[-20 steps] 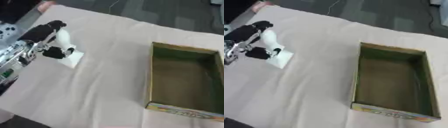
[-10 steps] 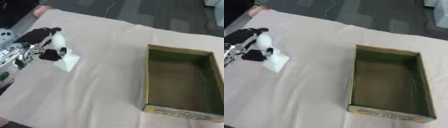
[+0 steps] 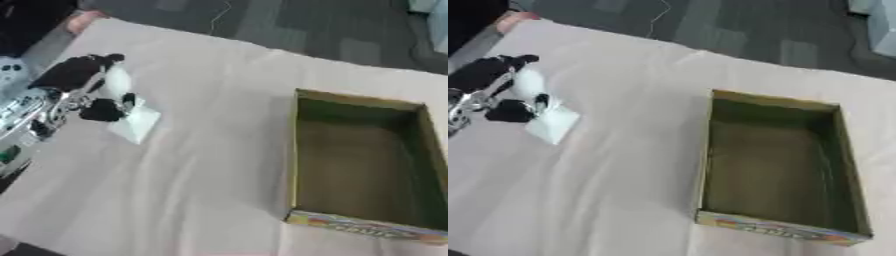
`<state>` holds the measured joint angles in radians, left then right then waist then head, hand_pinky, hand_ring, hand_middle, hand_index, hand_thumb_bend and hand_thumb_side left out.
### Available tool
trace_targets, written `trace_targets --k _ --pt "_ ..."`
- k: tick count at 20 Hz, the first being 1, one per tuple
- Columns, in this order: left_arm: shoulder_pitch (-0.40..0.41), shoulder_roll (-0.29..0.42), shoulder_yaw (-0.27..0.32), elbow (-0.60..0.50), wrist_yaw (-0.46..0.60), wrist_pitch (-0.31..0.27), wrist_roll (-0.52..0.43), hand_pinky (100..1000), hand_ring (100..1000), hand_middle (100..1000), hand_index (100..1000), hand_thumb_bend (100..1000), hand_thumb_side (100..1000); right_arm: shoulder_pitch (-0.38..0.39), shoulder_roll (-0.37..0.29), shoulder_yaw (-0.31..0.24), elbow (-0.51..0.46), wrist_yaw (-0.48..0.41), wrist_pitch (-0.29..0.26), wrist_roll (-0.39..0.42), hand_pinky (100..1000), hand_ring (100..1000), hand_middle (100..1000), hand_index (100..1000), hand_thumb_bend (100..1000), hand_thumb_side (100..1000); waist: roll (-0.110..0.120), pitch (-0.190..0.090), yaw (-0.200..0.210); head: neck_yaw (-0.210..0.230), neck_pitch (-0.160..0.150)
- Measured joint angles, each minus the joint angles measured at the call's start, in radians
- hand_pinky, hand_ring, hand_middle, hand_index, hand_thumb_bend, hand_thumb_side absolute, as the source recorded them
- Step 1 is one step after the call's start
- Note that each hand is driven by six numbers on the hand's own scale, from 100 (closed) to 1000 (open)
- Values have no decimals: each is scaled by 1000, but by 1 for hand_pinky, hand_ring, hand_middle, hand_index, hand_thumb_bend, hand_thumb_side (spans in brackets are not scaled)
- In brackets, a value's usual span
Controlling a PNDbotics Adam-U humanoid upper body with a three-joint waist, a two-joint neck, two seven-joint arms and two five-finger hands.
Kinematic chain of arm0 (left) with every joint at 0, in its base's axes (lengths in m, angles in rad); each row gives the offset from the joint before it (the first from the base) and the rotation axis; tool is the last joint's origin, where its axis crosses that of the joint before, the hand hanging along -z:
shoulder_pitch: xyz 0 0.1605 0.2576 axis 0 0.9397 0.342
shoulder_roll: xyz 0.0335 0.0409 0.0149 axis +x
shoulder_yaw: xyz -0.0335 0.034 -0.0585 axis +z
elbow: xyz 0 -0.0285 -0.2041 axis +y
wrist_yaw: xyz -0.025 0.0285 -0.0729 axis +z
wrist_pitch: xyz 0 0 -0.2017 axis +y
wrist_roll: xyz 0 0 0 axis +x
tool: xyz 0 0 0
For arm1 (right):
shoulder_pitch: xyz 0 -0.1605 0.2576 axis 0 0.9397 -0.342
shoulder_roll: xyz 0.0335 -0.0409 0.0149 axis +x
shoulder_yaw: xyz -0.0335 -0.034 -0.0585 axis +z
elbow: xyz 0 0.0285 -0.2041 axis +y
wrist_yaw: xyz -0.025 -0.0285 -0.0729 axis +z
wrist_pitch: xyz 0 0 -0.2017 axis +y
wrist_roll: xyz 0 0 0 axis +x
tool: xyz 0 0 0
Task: Pick up objects on the table and place them in the box.
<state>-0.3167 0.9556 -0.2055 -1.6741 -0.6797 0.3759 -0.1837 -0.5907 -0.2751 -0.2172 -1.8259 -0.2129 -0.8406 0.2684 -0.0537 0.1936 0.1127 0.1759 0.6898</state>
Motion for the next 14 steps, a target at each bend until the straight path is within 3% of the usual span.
trace_targets --k 1,2,3,7,14 --pt "1 -1 0 0 0 -3 11 100 100 100 192 100 513 0 0 0 0 0 0 0 439 367 389 534 100 1000 0 0 0 0 0" --pt "3 -1 -1 -1 0 -4 25 100 100 100 191 100 643 0 0 0 0 0 0 0 439 367 389 534 100 1000 0 0 0 0 0" --pt "5 -1 -3 -5 0 -4 41 100 100 100 190 100 532 0 0 0 0 0 0 0 439 367 389 534 100 1000 0 0 0 0 0" --pt "7 -4 -14 -22 14 14 129 100 100 100 191 100 606 0 0 0 0 -1 0 1 439 367 389 534 100 1000 0 0 0 0 1" --pt "14 -4 -25 -38 85 65 282 100 100 100 193 100 607 0 0 0 0 -3 2 2 439 367 389 534 100 1000 1 1 -3 0 1"
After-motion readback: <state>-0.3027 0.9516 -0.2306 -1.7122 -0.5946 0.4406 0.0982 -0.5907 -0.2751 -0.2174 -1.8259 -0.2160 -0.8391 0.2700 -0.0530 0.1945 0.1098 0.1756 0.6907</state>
